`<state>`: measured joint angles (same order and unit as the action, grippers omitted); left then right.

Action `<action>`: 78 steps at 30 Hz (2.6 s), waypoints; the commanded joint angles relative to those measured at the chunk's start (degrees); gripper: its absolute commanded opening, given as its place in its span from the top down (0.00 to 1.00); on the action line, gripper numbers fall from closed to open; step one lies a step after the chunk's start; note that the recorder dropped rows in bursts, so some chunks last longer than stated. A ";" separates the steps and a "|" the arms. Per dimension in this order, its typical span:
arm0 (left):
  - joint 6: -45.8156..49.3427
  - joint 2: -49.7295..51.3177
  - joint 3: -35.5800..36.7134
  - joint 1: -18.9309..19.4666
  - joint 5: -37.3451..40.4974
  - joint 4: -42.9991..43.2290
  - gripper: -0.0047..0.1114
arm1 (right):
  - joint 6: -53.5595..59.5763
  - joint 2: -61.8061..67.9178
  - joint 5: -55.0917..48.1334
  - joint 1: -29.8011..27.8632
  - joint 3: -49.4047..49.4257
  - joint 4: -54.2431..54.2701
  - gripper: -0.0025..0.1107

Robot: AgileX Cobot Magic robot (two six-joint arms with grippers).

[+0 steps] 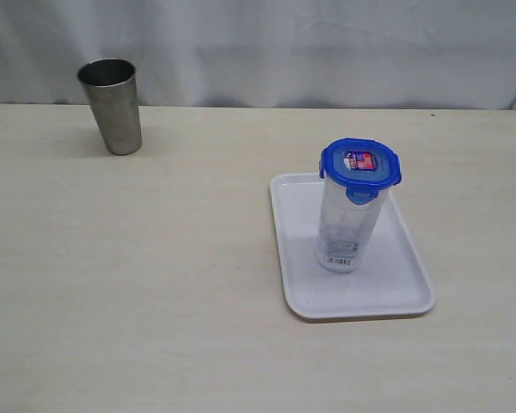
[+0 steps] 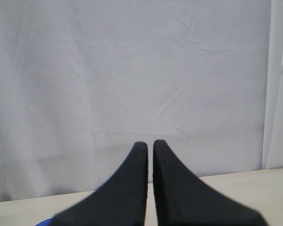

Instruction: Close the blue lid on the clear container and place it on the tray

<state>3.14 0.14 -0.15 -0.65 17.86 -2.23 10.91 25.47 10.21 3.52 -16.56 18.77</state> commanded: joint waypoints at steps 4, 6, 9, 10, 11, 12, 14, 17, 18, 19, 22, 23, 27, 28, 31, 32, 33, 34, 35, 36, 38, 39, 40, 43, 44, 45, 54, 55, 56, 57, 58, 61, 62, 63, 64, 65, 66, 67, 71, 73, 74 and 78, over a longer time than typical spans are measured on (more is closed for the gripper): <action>0.25 -0.14 0.15 0.31 -0.14 0.08 0.96 | -0.29 -0.26 0.41 -0.04 0.36 -0.04 0.94; 0.25 -0.14 0.15 0.31 -0.14 0.08 0.96 | -0.29 -0.26 0.41 -0.04 0.36 -0.04 0.94; 0.25 -0.14 0.15 0.31 -0.14 0.08 0.96 | -0.29 -0.26 0.41 -0.04 0.36 -0.04 0.94; 0.25 -0.14 0.15 0.31 -0.14 0.08 0.96 | -0.29 -0.26 0.41 -0.04 0.36 -0.04 0.94; 0.25 -0.14 0.15 0.31 -0.14 0.08 0.96 | -0.29 -0.26 0.41 -0.04 0.36 -0.04 0.94; 0.25 -0.14 0.15 0.31 -0.14 0.08 0.96 | -0.29 -0.26 0.41 -0.04 0.36 -0.04 0.94; 0.25 -0.14 0.15 0.31 -0.14 0.08 0.96 | -0.29 -0.26 0.41 -0.04 0.36 -0.04 0.94; 0.25 -0.14 0.15 0.31 -0.14 0.08 0.96 | -0.29 -0.26 0.41 -0.04 0.36 -0.04 0.94; 0.25 -0.14 0.15 0.31 -0.14 0.08 0.96 | -0.29 -0.26 0.41 -0.04 0.36 -0.04 0.94; 0.25 -0.14 0.15 0.31 -0.14 0.08 0.96 | -0.29 -0.26 0.41 -0.04 0.36 -0.04 0.94; 0.25 -0.14 0.15 0.31 -0.14 0.08 0.96 | -0.29 -0.26 0.41 -0.04 0.36 -0.04 0.94; 0.25 -0.14 0.15 0.31 -0.14 0.08 0.96 | -0.29 -0.26 0.41 -0.04 0.36 -0.04 0.94; 0.25 -0.14 0.15 0.31 -0.14 0.08 0.96 | -0.29 -0.38 0.67 -0.04 0.78 -0.04 0.94; 0.25 -0.14 0.15 0.31 -0.14 0.08 0.96 | -0.29 -0.91 0.90 -0.04 1.48 -0.04 0.94; 0.25 -0.14 0.15 0.31 -0.14 0.08 0.96 | 0.18 -4.02 3.34 -0.04 4.92 -0.04 0.94; 0.25 -0.14 0.15 0.31 -0.14 0.08 0.96 | -0.42 -5.62 5.37 -0.04 6.62 -0.04 0.94; 0.25 -0.14 0.15 0.31 -0.14 0.08 0.96 | -1.35 -7.46 7.47 -0.04 8.36 -0.04 0.94; 0.25 -0.14 0.15 0.31 -0.14 0.08 0.96 | -2.16 -9.51 9.61 -0.04 9.78 -0.04 0.94; 0.25 -0.14 0.15 0.31 -0.14 0.08 0.96 | -3.15 -11.59 11.45 -0.04 11.55 -0.04 0.94; 0.25 -0.14 0.15 0.31 -0.14 0.08 0.96 | -3.88 -13.63 12.80 -0.04 13.16 -0.04 0.94; 0.25 -0.14 0.15 0.31 -0.14 0.08 0.96 | -4.76 -17.22 14.11 -0.04 15.68 -0.04 0.94; 0.25 -0.14 0.15 0.31 -0.14 0.08 0.96 | -5.03 -19.13 14.11 -0.04 16.56 -0.04 0.94; 0.25 -0.14 0.15 0.31 -0.14 0.08 0.96 | -5.03 -20.58 14.11 -0.04 16.56 -0.04 0.94; 0.25 -0.14 0.15 0.31 -0.14 0.08 0.96 | -4.04 -25.04 10.91 -0.15 16.56 -0.07 0.94; 0.25 -0.14 0.15 0.31 -0.14 0.08 0.96 | -4.04 -25.47 10.67 -0.15 16.56 -0.11 0.94; 0.25 -0.14 0.15 0.31 -0.14 0.08 0.96 | -4.04 -25.47 10.67 -0.15 16.56 0.08 0.94; 0.25 -0.14 0.15 0.31 -0.14 0.08 0.96 | -4.04 -25.47 10.69 -0.15 16.56 -2.09 0.94; 0.25 -0.14 0.15 0.31 -0.14 0.08 0.96 | -4.04 -25.47 10.69 -0.15 16.56 -3.55 0.94; 0.25 -0.14 0.15 0.31 -0.14 0.08 0.96 | -4.16 -25.47 10.69 -0.15 16.56 -6.47 0.94; 0.25 -0.14 0.15 0.31 -0.14 0.08 0.96 | -4.29 -25.47 10.69 -0.15 16.56 -8.31 0.94; 0.25 -0.14 0.15 0.31 -0.14 0.08 0.96 | -4.29 -25.47 10.69 -0.15 16.56 -10.50 0.94; 0.25 -0.14 0.15 0.31 -0.14 0.08 0.96 | -4.29 -25.47 10.52 -0.15 16.56 -15.83 0.94; 0.25 -0.14 0.15 0.31 -0.14 0.08 0.96 | -4.29 -25.47 10.52 -0.15 16.56 -16.89 0.94; 0.25 -0.14 0.15 0.31 -0.14 0.08 0.96 | -5.23 -25.47 10.52 -0.15 16.56 -21.13 0.94; 0.25 -0.14 0.15 0.31 -0.14 0.08 0.96 | -6.30 -25.47 10.52 -0.15 16.56 -24.52 0.94; 0.25 -0.14 0.15 0.31 -0.14 0.08 0.96 | -9.13 -25.47 10.52 -0.15 16.56 -32.12 0.94; 0.25 -0.14 0.15 0.31 -0.14 0.08 0.96 | -10.25 -25.47 10.52 -0.15 16.56 -34.85 0.94; 0.25 -0.14 0.15 0.31 -0.14 0.08 0.96 | -11.91 -25.47 10.52 -0.15 16.56 -38.93 0.94; 0.25 -0.14 0.15 0.31 -0.14 0.08 0.96 | -12.15 -25.47 9.24 -0.15 16.56 -39.12 0.94; 0.25 -0.14 0.15 0.31 -0.14 0.08 0.96 | -12.18 -25.47 5.34 -0.15 16.56 -38.92 0.94; 0.25 -0.14 0.15 0.31 -0.14 0.08 0.96 | -12.29 -25.47 2.53 -0.15 16.56 -38.37 0.94; 0.25 -0.14 0.15 0.31 -0.14 0.08 0.96 | -16.48 -25.47 -8.67 -0.15 16.56 -37.47 0.94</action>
<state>3.14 0.14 -0.15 -0.65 17.93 -2.23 -2.95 0.28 7.93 3.52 -0.27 -19.32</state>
